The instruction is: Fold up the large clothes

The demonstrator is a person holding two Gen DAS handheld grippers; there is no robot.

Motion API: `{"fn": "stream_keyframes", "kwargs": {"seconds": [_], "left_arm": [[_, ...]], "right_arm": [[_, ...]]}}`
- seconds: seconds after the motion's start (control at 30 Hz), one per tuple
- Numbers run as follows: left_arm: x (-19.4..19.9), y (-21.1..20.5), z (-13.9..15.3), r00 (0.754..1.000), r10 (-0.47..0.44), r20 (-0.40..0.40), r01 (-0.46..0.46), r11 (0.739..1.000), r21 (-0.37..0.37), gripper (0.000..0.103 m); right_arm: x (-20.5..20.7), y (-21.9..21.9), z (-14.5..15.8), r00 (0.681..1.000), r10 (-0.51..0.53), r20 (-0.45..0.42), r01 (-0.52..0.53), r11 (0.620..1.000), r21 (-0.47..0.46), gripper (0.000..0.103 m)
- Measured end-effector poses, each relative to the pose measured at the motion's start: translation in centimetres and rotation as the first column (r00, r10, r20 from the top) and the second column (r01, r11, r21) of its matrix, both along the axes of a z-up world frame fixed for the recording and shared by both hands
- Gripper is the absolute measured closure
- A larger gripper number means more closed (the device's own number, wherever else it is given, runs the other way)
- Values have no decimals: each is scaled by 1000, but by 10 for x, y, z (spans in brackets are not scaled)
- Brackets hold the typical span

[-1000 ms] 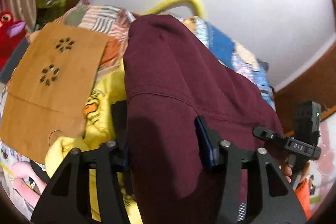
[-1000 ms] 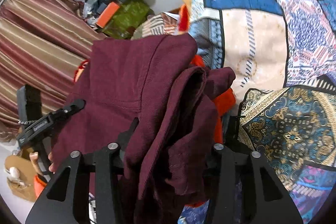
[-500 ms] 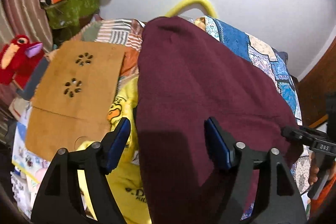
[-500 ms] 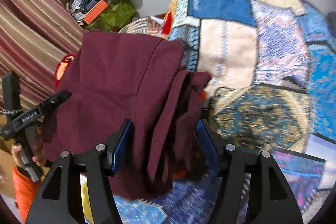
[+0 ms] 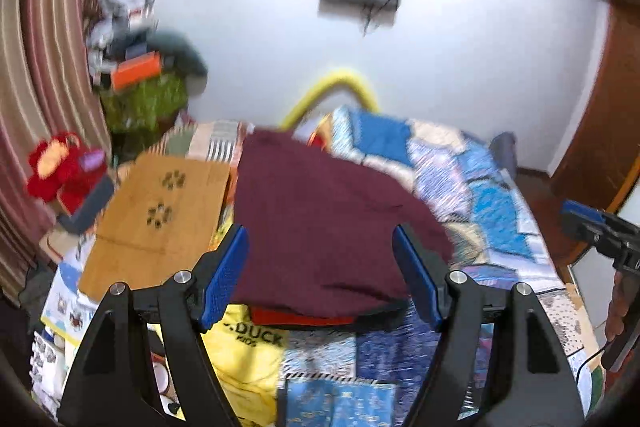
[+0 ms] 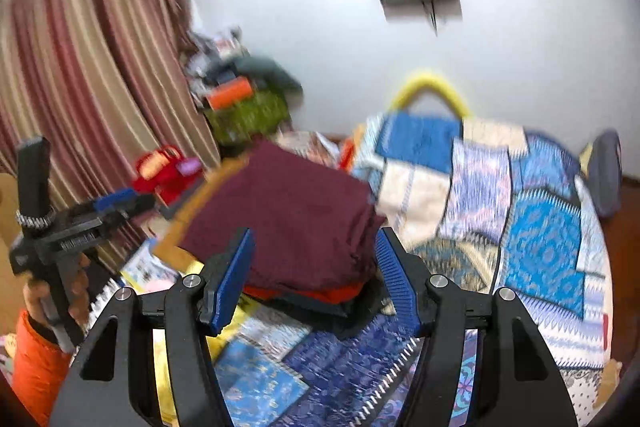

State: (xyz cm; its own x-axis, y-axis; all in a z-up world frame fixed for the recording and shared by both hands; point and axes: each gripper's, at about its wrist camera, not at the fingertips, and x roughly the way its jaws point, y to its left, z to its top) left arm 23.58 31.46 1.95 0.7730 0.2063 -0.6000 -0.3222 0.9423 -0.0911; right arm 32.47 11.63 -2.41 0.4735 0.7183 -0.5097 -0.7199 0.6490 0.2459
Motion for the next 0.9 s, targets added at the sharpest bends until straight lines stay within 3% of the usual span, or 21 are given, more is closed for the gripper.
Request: {"fn": "stream_keyframes", "kwargs": {"seconds": [0.23,0.47,0.7,0.9], "left_arm": [[-86,-94,59,972,-66,225,19,978,208,30],[-161,-152,73,916,-71,395,-38,965,260,30],[-192,-175,55,899,-33,436,-75,971,229,25],[-203,-182,42,900,27,434,-133,967,217,6]], "right_arm": [[-87,-42,48,972,-35,231,-4,986,168,44],[-153,-58,48,926,-69,371,-9,979,205,44],[-169,-56,25,930,-112,351,46,980,191,43],[-174,-63,23,923,-183,338,117,972,205,21]]}}
